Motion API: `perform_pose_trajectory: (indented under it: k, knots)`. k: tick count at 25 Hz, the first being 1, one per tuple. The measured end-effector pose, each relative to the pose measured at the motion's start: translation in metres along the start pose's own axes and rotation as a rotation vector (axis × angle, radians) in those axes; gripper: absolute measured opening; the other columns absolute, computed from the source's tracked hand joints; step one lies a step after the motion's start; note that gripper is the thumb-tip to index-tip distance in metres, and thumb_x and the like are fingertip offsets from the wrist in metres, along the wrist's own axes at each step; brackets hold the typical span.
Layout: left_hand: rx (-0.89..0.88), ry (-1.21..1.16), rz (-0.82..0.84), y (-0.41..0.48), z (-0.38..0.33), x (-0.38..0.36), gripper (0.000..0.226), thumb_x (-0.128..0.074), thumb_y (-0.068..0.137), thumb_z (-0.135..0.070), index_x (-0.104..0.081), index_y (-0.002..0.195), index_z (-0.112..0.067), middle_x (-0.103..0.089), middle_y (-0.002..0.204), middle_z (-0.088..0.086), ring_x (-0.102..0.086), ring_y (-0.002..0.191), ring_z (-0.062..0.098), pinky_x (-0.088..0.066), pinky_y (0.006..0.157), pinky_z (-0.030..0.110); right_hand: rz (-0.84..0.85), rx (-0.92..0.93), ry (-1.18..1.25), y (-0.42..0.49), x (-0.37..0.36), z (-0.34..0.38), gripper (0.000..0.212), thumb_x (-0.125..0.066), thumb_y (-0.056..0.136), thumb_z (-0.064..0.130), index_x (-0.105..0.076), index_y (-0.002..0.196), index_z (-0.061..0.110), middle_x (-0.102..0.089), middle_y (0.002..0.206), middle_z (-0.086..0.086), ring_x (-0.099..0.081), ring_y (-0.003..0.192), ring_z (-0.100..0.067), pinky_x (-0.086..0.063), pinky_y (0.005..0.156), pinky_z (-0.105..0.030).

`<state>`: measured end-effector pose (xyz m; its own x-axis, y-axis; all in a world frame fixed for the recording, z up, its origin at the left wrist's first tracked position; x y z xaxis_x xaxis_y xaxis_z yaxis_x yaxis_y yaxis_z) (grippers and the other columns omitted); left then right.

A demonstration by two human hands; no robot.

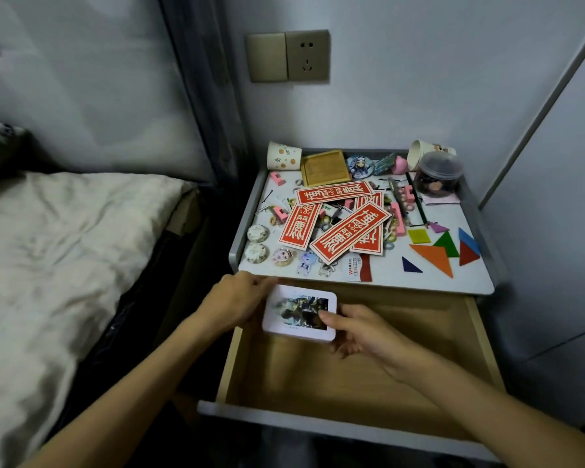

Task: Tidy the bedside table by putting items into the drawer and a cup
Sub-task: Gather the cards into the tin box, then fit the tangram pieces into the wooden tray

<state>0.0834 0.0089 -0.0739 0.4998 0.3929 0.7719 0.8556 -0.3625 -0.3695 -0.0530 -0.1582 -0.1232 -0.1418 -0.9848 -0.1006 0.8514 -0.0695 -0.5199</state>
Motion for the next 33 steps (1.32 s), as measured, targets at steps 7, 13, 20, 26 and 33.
perform_pose_trajectory:
  k: [7,13,20,26,33]
  knots:
    - [-0.062,0.817,-0.155,0.026,0.03,-0.023,0.02,-0.045,0.098,-0.029,-0.062,0.099,-0.018,-0.057,0.081,-0.001,-0.064,0.079,0.019,-0.047,0.064,0.03,-0.13,-0.098,-0.137,0.07,0.011,-0.032,0.017,-0.057,0.098,0.025,-0.059,0.098,0.008,-0.056,0.066,-0.005,-0.049,0.052,-0.012,-0.04,0.046,-0.019]
    - [-0.073,0.906,-0.11,0.044,0.041,-0.036,0.015,-0.046,0.098,-0.016,-0.06,0.103,-0.018,-0.065,0.095,0.003,-0.065,0.085,0.021,-0.048,0.065,0.03,-0.138,-0.134,-0.233,0.111,-0.003,-0.043,0.016,-0.057,0.097,0.026,-0.054,0.095,0.01,-0.055,0.066,-0.006,-0.049,0.053,-0.015,-0.043,0.051,-0.023]
    - [-0.114,0.909,-0.104,0.047,0.046,-0.041,0.022,-0.045,0.098,-0.015,-0.06,0.114,-0.017,-0.067,0.103,0.003,-0.066,0.092,0.023,-0.041,0.06,0.032,-0.267,-0.174,-0.067,0.123,-0.024,-0.047,0.038,-0.063,0.093,0.018,-0.052,0.126,0.001,-0.061,0.104,-0.017,-0.055,0.056,-0.018,-0.055,0.046,-0.022]
    - [-0.128,0.86,-0.066,0.05,0.047,-0.039,0.025,-0.043,0.098,-0.014,-0.058,0.117,-0.015,-0.066,0.109,0.005,-0.065,0.096,0.025,-0.043,0.062,0.032,-0.316,-0.106,-0.154,0.123,-0.025,-0.049,0.042,-0.063,0.094,0.015,-0.049,0.13,0.001,-0.06,0.123,-0.018,-0.061,0.074,-0.022,-0.051,0.043,-0.017]
    - [-0.103,0.882,-0.056,0.04,0.043,-0.029,0.023,-0.042,0.098,-0.016,-0.059,0.113,-0.016,-0.065,0.106,0.005,-0.065,0.093,0.025,-0.042,0.062,0.032,-0.207,-0.168,-0.194,0.096,-0.02,-0.027,0.022,-0.061,0.095,0.012,-0.046,0.11,0.008,-0.059,0.095,-0.012,-0.06,0.066,-0.02,-0.056,0.066,-0.029]
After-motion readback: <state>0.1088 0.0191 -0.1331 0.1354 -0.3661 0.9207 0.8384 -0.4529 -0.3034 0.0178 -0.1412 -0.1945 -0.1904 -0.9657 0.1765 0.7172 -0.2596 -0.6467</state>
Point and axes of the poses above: each hand's wrist, its own y-axis towards the middle knuckle, its own x-axis out of the back of the hand, z = x × y, the point moved 4 cm from there along y, towards the middle knuckle
